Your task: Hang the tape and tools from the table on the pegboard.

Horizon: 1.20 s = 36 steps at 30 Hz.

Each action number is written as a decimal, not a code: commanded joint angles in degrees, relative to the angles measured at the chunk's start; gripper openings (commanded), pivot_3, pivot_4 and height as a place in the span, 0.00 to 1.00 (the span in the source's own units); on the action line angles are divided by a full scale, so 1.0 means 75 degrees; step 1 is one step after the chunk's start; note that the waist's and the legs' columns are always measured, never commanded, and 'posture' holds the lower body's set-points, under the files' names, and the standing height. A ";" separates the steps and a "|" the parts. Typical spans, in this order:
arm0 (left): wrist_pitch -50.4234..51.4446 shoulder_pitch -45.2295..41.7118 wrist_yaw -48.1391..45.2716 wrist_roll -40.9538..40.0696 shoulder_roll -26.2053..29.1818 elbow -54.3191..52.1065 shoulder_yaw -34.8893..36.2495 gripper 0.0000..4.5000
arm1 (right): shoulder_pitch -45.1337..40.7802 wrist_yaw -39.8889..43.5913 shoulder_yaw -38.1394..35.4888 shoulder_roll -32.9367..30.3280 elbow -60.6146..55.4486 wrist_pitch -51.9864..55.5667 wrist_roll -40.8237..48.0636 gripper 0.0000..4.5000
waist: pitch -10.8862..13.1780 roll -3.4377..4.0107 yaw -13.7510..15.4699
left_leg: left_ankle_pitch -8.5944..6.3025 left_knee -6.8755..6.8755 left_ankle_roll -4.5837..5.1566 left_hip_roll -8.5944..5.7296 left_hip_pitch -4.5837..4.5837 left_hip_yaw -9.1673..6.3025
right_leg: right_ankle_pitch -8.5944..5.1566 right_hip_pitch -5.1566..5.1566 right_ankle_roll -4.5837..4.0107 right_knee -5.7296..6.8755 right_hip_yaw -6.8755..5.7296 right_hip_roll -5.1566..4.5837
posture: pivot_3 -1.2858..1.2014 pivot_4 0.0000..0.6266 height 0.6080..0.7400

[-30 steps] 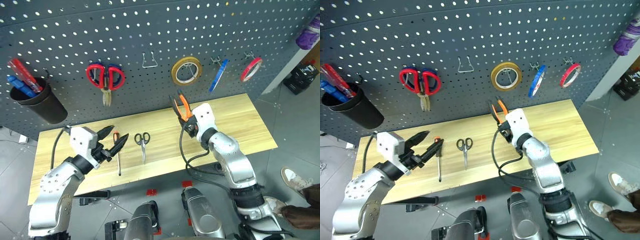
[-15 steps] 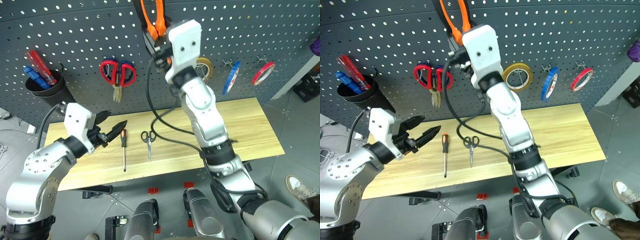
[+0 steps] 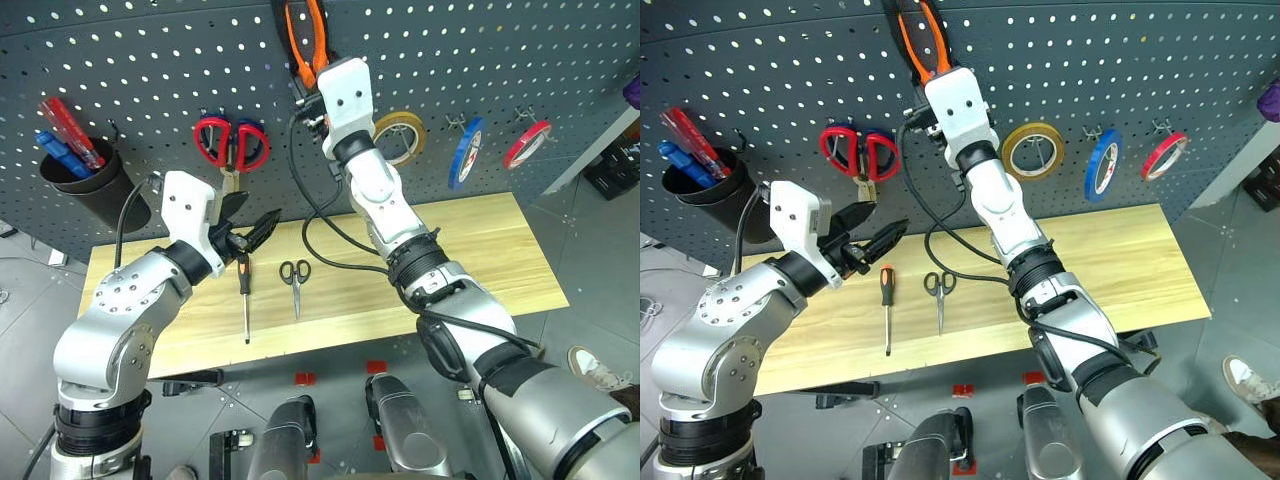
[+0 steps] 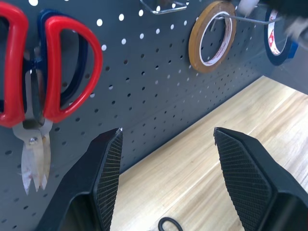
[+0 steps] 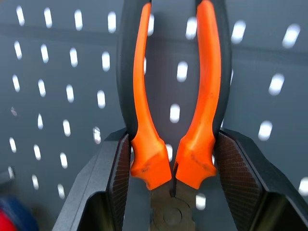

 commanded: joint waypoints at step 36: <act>0.0441 0.0393 0.1438 0.1141 -0.1730 0.0913 -0.0560 0.89 | 0.1845 0.1107 0.0031 -0.0779 -0.2424 0.2610 0.0065 1.00 | 0.0028 -0.0008 0.0309 | 0.0012 -0.0003 -0.0019 0.0028 -0.0001 0.0003 | 0.0009 -0.0001 -0.0013 -0.0006 -0.0026 0.0012 | 0.43 0.50 1.00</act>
